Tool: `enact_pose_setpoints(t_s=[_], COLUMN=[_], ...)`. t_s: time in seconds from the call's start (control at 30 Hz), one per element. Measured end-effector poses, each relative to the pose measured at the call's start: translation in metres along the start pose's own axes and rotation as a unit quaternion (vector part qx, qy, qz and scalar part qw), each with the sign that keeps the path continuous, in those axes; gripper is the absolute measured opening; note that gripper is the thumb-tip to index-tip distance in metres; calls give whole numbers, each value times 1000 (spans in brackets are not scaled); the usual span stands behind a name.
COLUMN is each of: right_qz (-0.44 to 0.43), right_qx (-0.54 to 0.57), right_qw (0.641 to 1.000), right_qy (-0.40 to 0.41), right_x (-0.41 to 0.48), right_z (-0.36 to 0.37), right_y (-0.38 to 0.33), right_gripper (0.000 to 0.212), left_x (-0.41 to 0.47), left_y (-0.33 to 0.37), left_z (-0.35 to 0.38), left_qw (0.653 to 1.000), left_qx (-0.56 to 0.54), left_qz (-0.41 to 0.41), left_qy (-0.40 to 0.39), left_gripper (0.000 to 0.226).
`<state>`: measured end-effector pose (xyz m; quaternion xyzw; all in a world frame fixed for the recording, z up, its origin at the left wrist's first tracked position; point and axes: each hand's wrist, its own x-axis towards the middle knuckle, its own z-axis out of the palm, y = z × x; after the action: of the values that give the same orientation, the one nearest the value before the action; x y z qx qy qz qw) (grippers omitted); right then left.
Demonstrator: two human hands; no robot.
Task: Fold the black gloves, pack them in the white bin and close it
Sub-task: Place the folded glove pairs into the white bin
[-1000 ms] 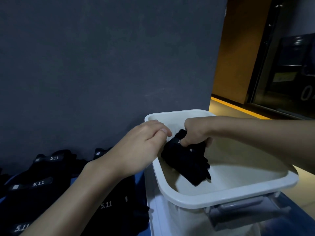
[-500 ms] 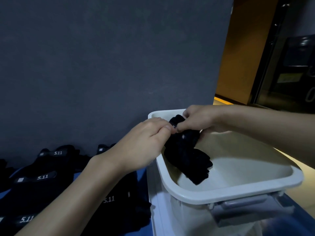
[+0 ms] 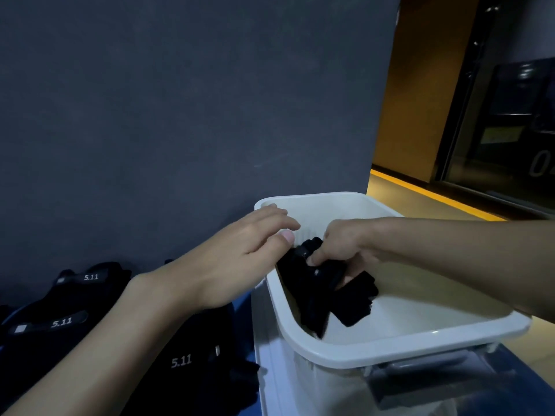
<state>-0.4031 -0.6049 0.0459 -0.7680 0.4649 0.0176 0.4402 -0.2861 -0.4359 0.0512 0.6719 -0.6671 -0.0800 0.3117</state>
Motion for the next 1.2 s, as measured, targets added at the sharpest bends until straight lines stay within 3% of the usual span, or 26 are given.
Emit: enact_pose_setpoints(t_s=[0.1, 0.17, 0.23, 0.3, 0.4, 0.47, 0.57, 0.63, 0.9, 1.07, 1.2], right_qz=[-1, -29, -79, -118, -157, -181, -155, -151, -132, -133, -78], right_qx=[80, 50, -103, -239, -343, -387, -416, -457, -528, -624, -638], right_qw=[996, 997, 992, 962, 918, 899, 895, 874, 838, 770, 766], right_qy=[-50, -49, 4, 58, 121, 92, -42, -70, -51, 1, -19], right_x=[1, 0, -3, -4, 1, 1, -6, -2, 6, 4, 3], right_z=[4, 5, 3, -1, -14, -25, -37, -36, -28, -30, -35], right_y=[0, 0, -2, -6, -10, -11, -5, 4, 14, 15, 17], right_gripper=[12, 20, 30, 38, 44, 40, 56, 67, 97, 87, 113], left_x=[2, 2, 3, 3, 3, 3, 2, 2, 2, 1, 1], left_y=[0, 1, 1, 0, -2, -3, -3, -2, 2, 4, 3], left_z=[0, -1, 0, 0, 1, 1, 1, 0, 0, -1, 0], left_qw=[1000, 1000, 1000, 1000, 1000, 1000, 1000, 1000, 1000, 1000, 1000], left_qx=[4, 2, 0, 0, -1, -2, 1, 1, 4, 8, 6], left_qz=[3, 7, 9, 11, 16, 13, 9, 8, 11, 14, 15], left_qy=[-5, -1, 1, 3, 7, 5, -1, -3, -6, -8, -9], left_gripper=[38, 37, 37, 37, 39, 38, 39, 39, 38, 39, 38])
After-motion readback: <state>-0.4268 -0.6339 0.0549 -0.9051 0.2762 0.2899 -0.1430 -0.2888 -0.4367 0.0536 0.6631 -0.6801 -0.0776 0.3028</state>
